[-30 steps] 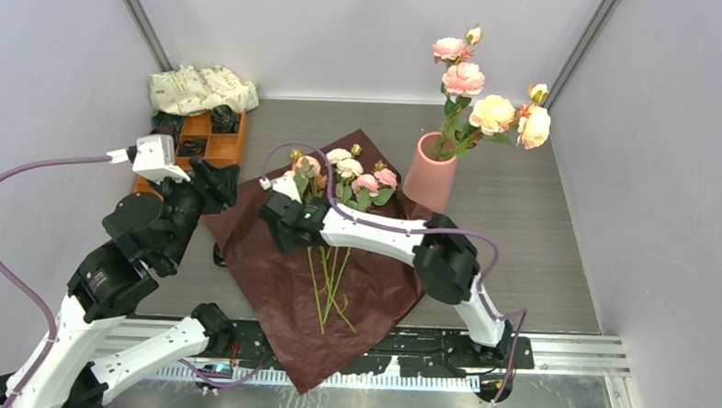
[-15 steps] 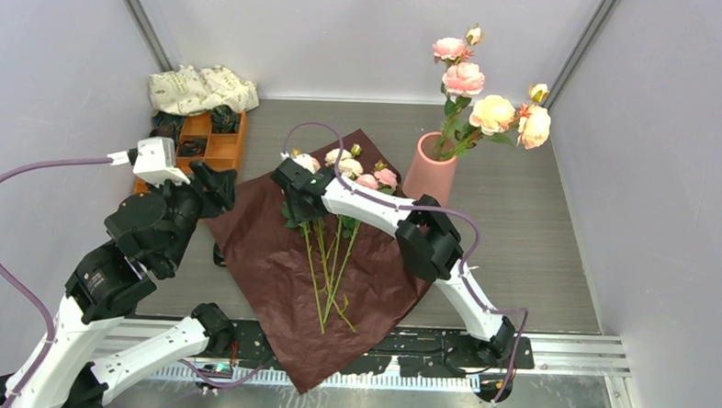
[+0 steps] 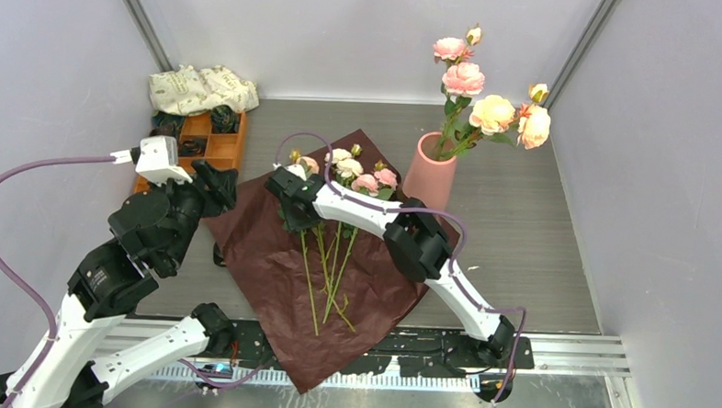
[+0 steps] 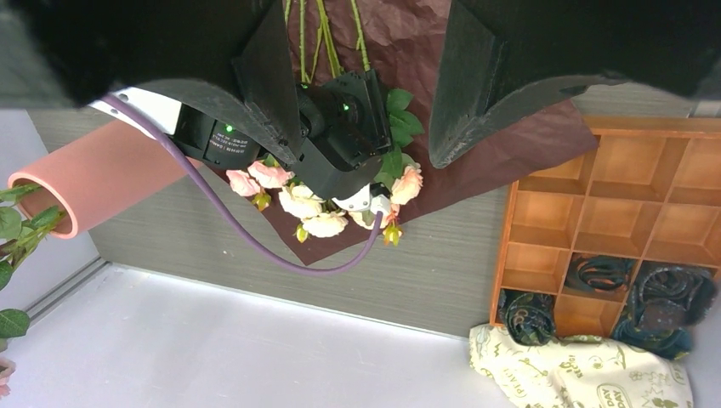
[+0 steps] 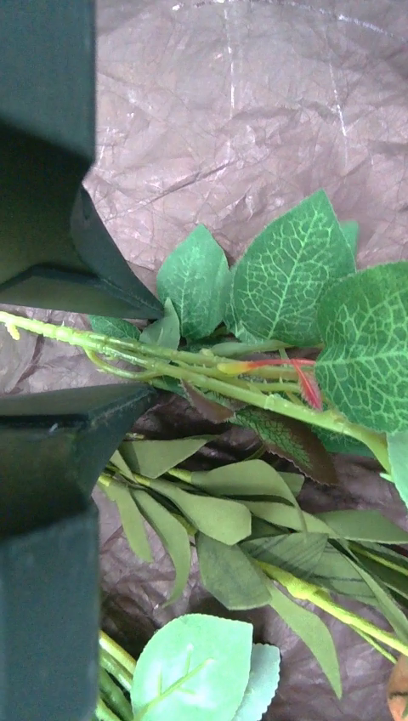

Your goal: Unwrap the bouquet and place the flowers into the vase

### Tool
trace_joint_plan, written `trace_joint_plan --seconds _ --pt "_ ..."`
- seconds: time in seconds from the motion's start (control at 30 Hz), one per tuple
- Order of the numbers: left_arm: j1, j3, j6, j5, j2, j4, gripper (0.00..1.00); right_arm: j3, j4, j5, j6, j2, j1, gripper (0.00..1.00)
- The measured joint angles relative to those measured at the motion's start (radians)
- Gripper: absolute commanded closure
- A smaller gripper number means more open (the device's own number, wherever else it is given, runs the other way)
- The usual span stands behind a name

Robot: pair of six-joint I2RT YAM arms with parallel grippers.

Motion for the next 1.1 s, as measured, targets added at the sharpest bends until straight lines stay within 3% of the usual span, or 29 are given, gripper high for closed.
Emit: trace_joint_plan --seconds 0.4,0.73,1.1 --pt "0.0 0.0 0.0 0.0 0.0 0.0 0.42 0.005 -0.011 0.005 0.001 0.004 0.0 0.98" --pt "0.0 0.0 0.0 -0.001 0.006 0.0 0.42 0.015 -0.029 0.006 -0.011 -0.102 0.003 0.99" --pt "0.0 0.0 0.0 0.0 0.012 0.0 0.42 0.02 -0.005 0.043 -0.124 -0.566 0.013 0.99"
